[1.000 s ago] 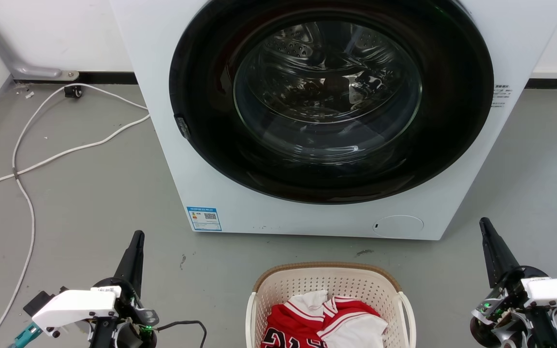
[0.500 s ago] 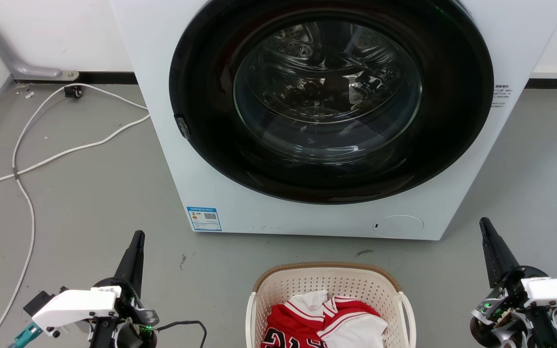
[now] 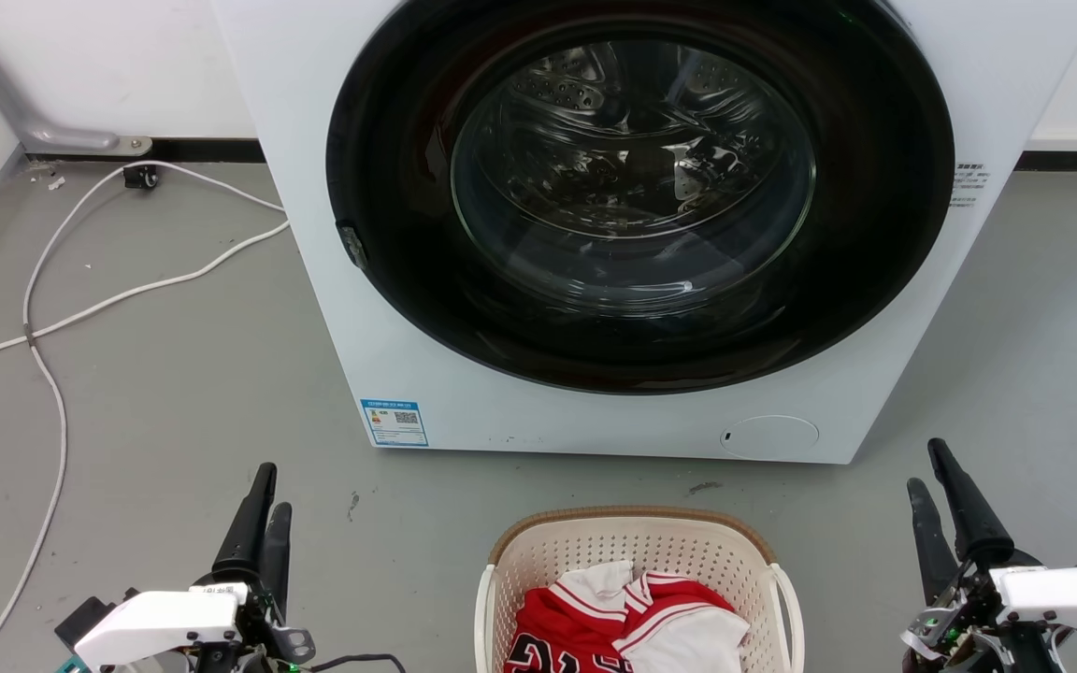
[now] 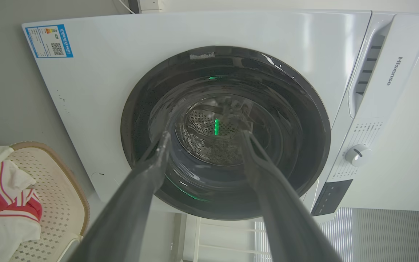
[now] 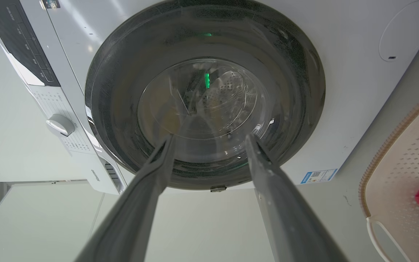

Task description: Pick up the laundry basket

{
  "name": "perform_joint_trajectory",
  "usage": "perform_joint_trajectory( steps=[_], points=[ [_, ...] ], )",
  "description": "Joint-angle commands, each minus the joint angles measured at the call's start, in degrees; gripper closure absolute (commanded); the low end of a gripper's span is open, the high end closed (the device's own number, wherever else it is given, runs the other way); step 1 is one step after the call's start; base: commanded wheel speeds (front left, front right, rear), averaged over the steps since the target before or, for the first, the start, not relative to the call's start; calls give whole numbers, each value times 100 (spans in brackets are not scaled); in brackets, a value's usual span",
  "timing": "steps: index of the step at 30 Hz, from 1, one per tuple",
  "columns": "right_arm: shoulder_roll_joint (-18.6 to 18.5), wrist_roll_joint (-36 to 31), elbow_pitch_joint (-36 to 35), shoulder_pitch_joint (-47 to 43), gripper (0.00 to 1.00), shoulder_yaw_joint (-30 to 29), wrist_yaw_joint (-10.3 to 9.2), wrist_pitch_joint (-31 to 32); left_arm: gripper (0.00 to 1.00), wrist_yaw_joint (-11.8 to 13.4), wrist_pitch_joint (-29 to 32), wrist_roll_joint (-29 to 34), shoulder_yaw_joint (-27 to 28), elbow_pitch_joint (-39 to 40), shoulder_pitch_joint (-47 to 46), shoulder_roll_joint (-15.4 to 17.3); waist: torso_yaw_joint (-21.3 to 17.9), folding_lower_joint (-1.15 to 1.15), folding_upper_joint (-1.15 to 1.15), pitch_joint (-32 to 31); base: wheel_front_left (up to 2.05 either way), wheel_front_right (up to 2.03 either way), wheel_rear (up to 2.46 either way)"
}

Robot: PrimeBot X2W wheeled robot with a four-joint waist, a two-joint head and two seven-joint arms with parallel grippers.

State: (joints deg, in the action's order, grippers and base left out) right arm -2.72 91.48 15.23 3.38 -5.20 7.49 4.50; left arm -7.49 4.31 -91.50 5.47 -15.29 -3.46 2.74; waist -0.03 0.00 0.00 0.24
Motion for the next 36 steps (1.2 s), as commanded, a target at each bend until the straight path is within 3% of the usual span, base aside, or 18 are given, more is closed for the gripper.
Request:
perform_joint_trajectory(
  steps=[1, 17, 25, 36],
  points=[
    [-12, -40, -138, 53, 0, 26, 0, -47, 0, 0, -46, 55, -20, 129, -45, 17, 0, 0, 0, 1, 0, 0, 0],
    [-15, -914, -146, -20, 0, -30, 0, -458, 0, 20, -453, 738, 111, 127, 78, 18, -11, 0, 0, 1, 0, 0, 0],
    [-16, -1961, -134, 16, 0, -137, 0, -638, 0, 139, -631, 1443, 317, 341, 100, 18, -10, 0, 0, 11, 0, 0, 0],
    [-17, -3857, -968, 10, 0, -198, 0, -867, 0, 389, -856, 2602, 298, 990, 203, 19, -11, 0, 0, 53, 0, 0, 0]
  ],
)
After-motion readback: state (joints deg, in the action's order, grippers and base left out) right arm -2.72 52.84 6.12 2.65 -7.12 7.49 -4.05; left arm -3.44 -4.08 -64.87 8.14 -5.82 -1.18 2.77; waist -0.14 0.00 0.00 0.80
